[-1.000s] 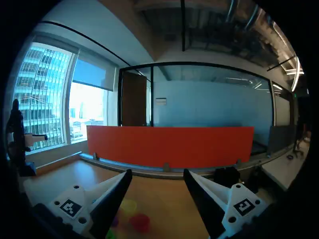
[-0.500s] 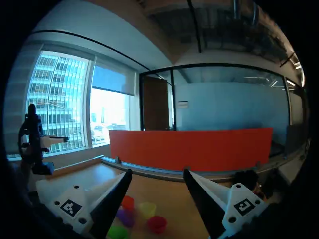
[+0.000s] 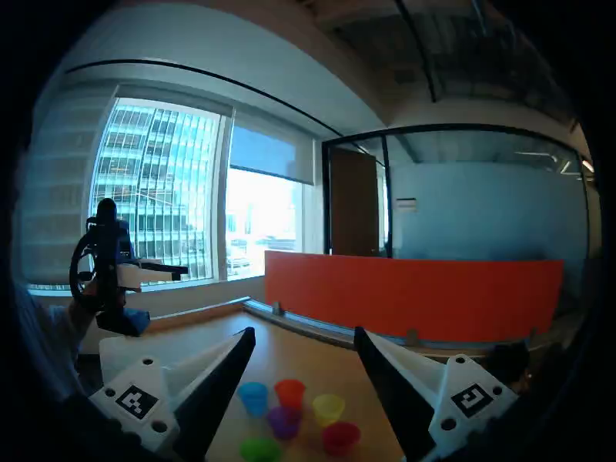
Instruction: Pour water
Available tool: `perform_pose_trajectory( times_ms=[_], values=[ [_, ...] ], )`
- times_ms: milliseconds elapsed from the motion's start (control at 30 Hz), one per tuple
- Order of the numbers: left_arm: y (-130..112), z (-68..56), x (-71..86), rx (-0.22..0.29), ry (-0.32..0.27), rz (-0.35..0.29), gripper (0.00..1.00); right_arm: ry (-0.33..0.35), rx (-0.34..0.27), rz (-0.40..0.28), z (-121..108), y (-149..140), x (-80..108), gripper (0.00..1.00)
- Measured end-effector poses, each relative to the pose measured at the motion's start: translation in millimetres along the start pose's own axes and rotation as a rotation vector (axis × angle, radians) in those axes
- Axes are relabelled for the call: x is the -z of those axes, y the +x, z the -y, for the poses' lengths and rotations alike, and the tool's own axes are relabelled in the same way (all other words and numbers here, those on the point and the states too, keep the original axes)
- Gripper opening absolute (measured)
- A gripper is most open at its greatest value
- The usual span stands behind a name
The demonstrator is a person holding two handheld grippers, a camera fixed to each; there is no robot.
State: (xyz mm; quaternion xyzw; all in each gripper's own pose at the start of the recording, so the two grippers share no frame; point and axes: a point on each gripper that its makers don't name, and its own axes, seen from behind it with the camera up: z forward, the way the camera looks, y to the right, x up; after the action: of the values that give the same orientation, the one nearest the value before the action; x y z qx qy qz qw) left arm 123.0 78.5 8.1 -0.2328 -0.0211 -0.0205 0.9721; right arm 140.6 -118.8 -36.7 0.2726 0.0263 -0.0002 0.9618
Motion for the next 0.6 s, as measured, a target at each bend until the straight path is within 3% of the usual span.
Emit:
perform_pose_trajectory(
  times_ms=[300,600],
  values=[
    [-20.0,-11.8,-3.0,-0.032,-0.064,0.055,0.95,0.065,0.059,0.085,16.5,-24.3,-3.7,1.00],
    [-51.2,-16.9,-9.0,-0.062,-0.104,0.119,0.95,0.116,0.058,0.165,23.4,-50.6,-2.3,1.00]
  ],
)
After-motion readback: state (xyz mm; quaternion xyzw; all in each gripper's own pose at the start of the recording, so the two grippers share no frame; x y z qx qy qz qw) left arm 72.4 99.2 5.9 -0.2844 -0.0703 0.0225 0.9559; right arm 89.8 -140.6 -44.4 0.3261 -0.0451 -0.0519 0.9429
